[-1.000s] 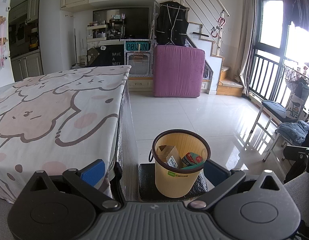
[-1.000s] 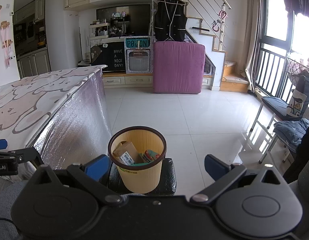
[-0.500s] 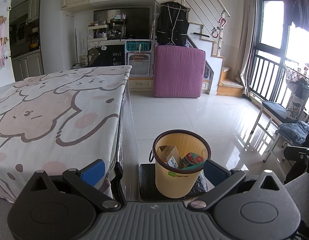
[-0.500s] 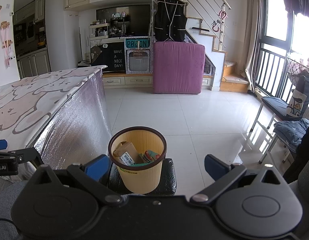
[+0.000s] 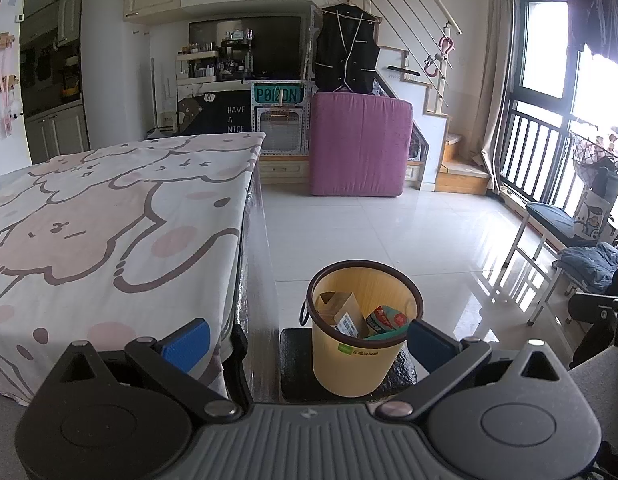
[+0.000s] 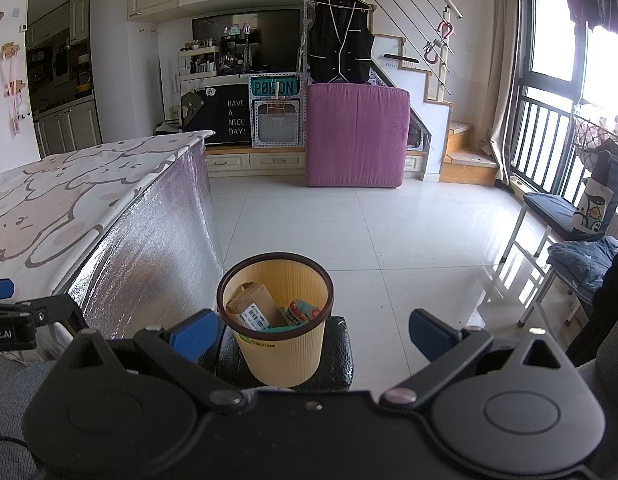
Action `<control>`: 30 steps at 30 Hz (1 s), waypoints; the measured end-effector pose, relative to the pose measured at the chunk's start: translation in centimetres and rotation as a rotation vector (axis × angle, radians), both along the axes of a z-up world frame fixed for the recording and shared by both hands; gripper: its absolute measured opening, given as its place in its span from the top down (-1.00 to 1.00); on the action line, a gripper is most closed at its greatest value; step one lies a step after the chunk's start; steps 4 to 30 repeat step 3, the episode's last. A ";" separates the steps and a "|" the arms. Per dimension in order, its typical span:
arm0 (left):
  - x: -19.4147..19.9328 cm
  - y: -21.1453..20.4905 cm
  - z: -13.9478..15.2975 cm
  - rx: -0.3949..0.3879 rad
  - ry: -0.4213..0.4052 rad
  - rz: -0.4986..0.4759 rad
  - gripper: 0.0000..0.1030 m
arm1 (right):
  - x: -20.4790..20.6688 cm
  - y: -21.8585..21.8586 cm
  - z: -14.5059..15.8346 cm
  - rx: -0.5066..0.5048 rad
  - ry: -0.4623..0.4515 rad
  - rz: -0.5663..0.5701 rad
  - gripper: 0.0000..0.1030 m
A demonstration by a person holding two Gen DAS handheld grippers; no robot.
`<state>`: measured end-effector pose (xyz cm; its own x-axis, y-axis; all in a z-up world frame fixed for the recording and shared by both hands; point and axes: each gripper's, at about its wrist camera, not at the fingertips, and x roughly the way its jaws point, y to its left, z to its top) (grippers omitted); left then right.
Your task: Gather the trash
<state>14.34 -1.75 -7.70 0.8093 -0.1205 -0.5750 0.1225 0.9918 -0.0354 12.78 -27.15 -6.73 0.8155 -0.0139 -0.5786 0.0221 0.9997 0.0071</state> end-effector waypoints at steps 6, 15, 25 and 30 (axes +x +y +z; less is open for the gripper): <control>0.0 0.0 0.0 -0.001 0.001 0.001 -1.00 | 0.0 0.0 0.0 -0.001 0.000 0.001 -1.00; 0.0 0.0 0.0 -0.001 0.001 0.001 -1.00 | 0.0 0.0 0.0 -0.001 0.000 0.001 -1.00; 0.0 0.0 0.0 -0.001 0.001 0.001 -1.00 | 0.0 0.0 0.0 -0.001 0.000 0.001 -1.00; 0.0 0.0 0.0 -0.001 0.001 0.001 -1.00 | 0.0 0.0 0.0 -0.001 0.000 0.001 -1.00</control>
